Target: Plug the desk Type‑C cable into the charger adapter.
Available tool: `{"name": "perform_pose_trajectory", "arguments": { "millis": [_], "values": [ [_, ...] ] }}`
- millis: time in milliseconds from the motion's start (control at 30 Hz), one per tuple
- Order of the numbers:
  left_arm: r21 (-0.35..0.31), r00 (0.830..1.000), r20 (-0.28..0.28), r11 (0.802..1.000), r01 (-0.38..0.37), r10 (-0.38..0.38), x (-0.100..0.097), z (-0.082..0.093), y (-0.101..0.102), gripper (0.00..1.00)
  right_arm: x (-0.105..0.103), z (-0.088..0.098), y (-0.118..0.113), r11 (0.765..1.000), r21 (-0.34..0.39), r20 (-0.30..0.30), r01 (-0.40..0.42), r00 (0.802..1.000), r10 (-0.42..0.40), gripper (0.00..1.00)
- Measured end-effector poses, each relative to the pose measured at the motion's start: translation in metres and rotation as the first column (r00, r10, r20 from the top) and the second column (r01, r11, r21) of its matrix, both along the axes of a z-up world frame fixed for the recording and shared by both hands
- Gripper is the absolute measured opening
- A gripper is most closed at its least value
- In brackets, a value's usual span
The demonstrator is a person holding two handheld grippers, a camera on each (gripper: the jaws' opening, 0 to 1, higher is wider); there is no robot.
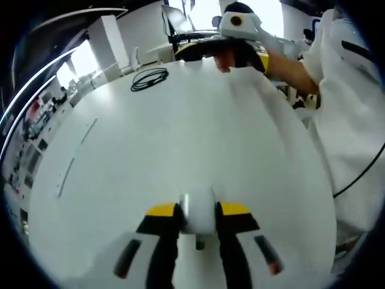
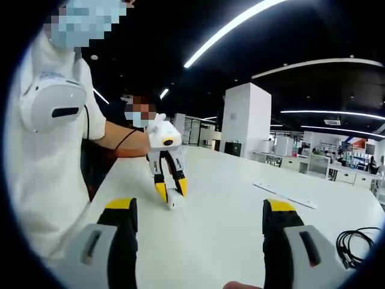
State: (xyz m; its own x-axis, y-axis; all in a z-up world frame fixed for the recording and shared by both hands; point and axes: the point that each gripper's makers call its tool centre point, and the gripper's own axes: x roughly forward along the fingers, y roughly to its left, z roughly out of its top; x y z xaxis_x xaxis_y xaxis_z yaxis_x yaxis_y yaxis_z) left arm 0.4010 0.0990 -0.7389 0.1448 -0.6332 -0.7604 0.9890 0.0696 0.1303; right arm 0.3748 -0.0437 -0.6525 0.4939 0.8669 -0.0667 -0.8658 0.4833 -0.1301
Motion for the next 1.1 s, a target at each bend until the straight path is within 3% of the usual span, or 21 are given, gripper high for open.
{"name": "perform_pose_trajectory", "arguments": {
  "millis": [1100],
  "values": [
    [-0.015,1.0,-0.002,1.0,0.022,-0.022,-0.0101,-0.0014,0.0029,0.24,-0.0027,0.0032,0.0022,1.0,-0.001,0.006,-0.004,1.0,0.004,0.87]
  ]
}}
